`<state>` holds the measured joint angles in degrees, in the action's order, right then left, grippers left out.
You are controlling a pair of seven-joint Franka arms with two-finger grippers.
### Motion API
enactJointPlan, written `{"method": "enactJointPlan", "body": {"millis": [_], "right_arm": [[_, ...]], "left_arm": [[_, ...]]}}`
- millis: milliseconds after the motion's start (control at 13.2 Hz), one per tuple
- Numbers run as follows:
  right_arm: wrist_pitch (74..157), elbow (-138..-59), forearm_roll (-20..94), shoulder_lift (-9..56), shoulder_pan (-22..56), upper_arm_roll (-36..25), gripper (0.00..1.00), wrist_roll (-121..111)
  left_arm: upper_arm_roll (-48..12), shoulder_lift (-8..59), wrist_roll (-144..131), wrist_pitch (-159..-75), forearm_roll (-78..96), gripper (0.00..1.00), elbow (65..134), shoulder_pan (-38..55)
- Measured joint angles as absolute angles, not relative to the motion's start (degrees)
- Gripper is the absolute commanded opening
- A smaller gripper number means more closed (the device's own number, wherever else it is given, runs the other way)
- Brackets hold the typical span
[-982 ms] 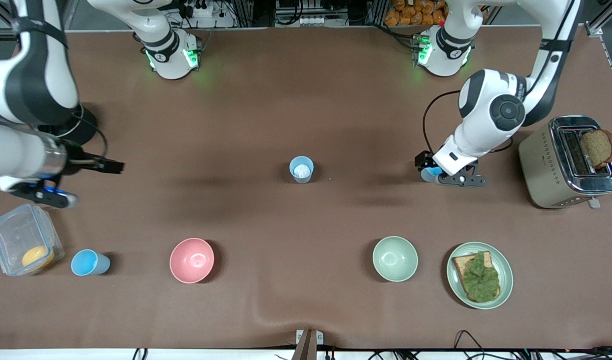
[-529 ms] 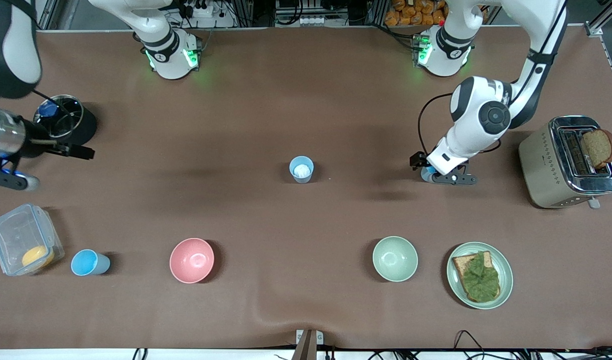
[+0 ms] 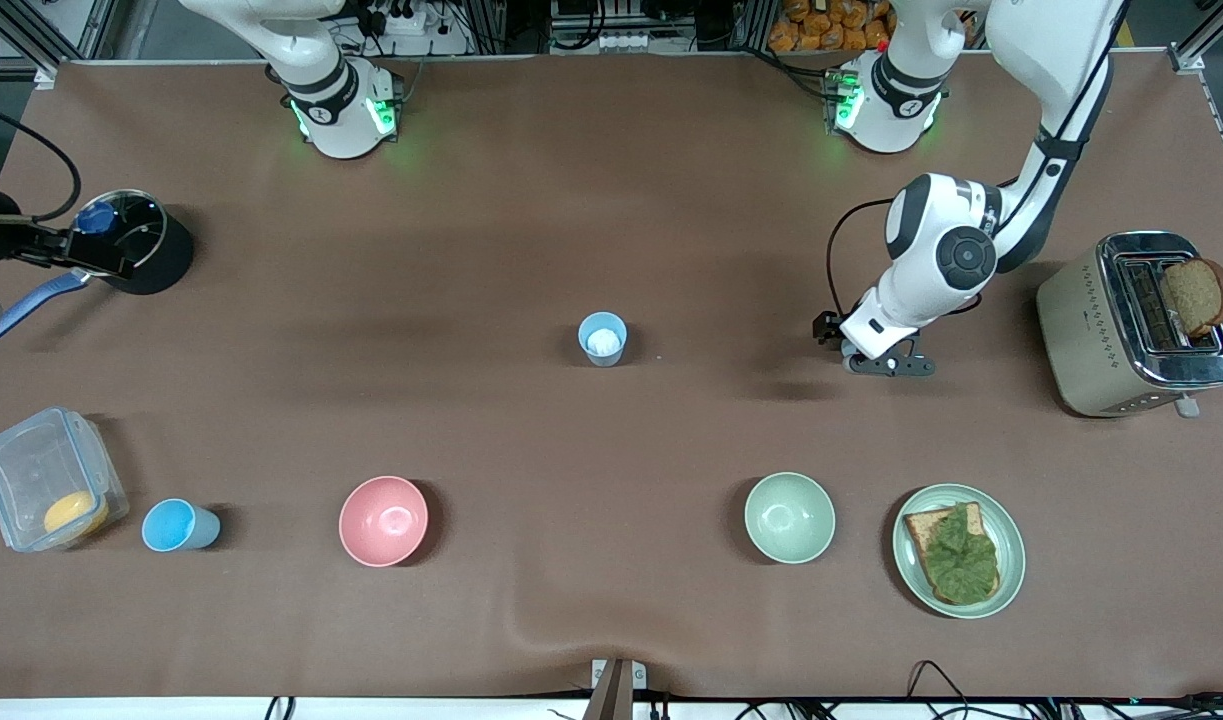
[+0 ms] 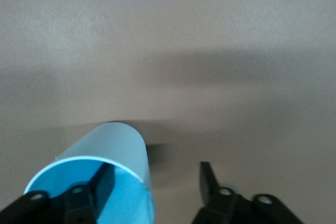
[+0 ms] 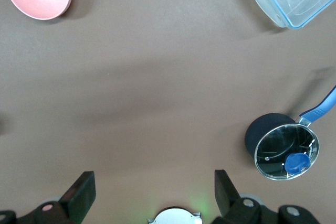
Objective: Stack blue cups with both arms
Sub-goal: 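Close the left gripper around the second blue cup, then lift the second cup with the left gripper over the center cup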
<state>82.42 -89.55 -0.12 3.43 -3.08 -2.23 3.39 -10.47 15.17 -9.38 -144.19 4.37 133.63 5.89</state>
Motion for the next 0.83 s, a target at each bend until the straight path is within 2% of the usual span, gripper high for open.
{"method": "enactJointPlan", "body": {"millis": [302, 831], "right_arm": [[83.52, -88.98, -1.57, 3.43, -3.99, 0.80, 1.00, 3.22], [86.29, -88.82, -1.95, 3.43, -4.00, 1.16, 1.00, 3.17]], "left_arm": [[-10.36, 13.88, -9.08, -142.70, 4.37, 0.00, 133.98, 4.51], [-11.48, 6.07, -9.08, -138.37, 4.37, 0.00, 132.20, 4.35]]}}
